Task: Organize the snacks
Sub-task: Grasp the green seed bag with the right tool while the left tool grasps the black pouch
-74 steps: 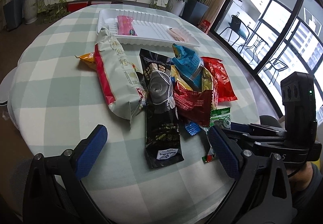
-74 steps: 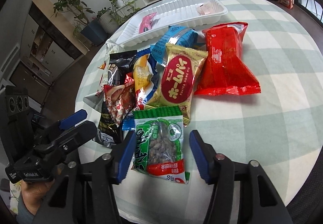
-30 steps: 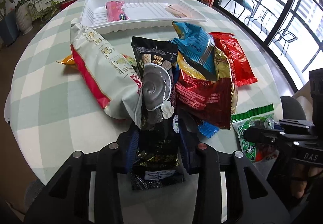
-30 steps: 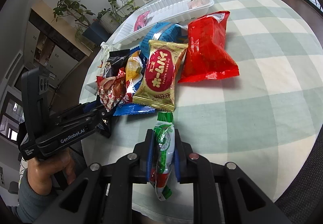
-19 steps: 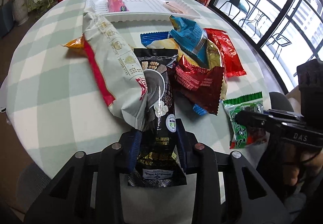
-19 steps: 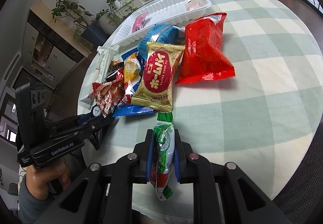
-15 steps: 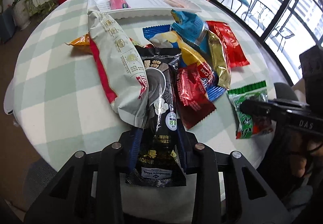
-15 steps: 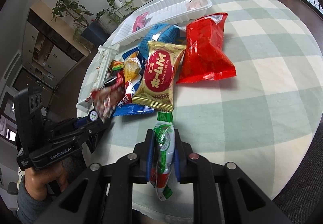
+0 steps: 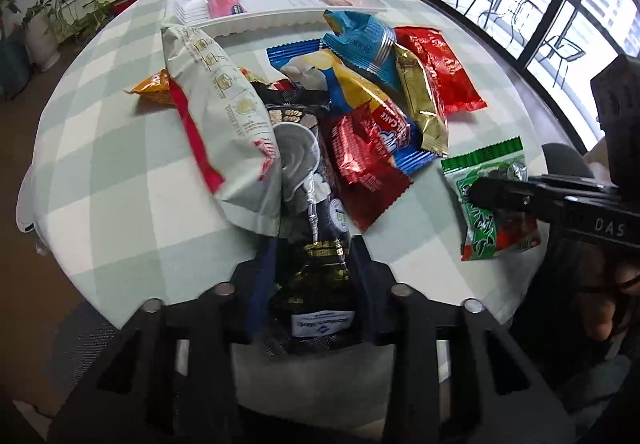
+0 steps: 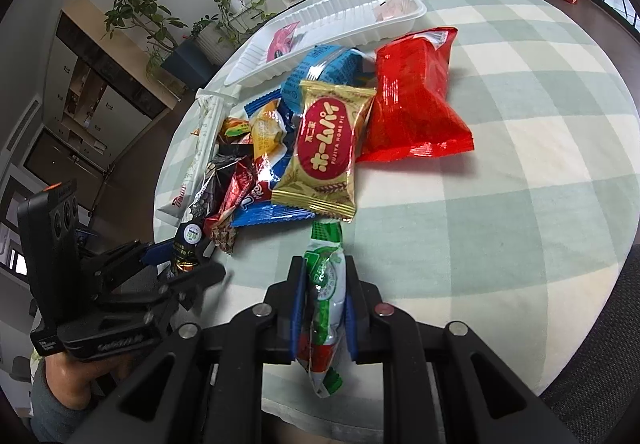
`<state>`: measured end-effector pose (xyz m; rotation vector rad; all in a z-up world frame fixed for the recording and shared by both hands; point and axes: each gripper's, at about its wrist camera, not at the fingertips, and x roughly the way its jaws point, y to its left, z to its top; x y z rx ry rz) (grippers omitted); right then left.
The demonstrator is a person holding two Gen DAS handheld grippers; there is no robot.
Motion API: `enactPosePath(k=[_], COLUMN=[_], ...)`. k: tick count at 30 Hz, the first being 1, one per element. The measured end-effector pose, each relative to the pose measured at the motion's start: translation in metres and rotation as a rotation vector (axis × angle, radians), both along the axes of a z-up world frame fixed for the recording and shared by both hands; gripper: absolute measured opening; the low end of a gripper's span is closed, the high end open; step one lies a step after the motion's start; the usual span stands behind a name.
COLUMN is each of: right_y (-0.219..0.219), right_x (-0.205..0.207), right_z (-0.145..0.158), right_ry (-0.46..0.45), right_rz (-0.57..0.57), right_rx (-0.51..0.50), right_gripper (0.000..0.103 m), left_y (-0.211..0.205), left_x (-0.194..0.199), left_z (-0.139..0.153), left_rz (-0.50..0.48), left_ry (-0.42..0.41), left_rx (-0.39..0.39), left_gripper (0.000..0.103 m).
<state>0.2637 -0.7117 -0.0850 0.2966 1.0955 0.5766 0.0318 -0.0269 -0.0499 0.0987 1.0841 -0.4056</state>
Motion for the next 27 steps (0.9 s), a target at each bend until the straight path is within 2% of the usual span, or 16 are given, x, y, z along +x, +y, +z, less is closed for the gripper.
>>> enactPosePath(k=[4, 6, 9, 11, 19, 22, 25, 27], right_y=[-0.002, -0.002, -0.003, -0.005, -0.001, -0.002, -0.003, -0.004], right_x=[0.001, 0.0, 0.0, -0.001, -0.003, -0.004, -0.003, -0.005], right_z=[0.0, 0.0, 0.001, 0.002, 0.004, 0.004, 0.003, 0.003], right_ry=[-0.002, -0.003, -0.007, -0.011, -0.031, -0.033, -0.028, -0.029], right_rz=[-0.011, -0.011, -0.016, -0.023, -0.006, -0.01, -0.017, -0.016], right_rx=[0.0, -0.001, 0.0, 0.002, -0.007, -0.007, -0.008, -0.009], right_gripper=[0.019, 0.019, 0.019, 0.019, 0.018, 0.018, 0.018, 0.018], left_y=[-0.003, -0.001, 0.007, 0.018, 0.036, 0.039, 0.036, 0.032], left_x=[-0.005, -0.007, -0.014, -0.017, -0.023, -0.025, -0.025, -0.026], left_z=[-0.001, 0.0, 0.001, 0.001, 0.005, 0.009, 0.007, 0.003], left_rz=[-0.022, -0.018, -0.006, 0.016, 0.059, 0.063, 0.051, 0.038], left_ry=[-0.026, -0.035, -0.029, -0.007, 0.007, 0.018, 0.022, 0.034], left_rx=[0.046, 0.04, -0.022, -0.098, -0.205, -0.273, -0.251, -0.209], left_gripper=[0.032, 0.032, 0.03, 0.03, 0.029, 0.028, 0.027, 0.027])
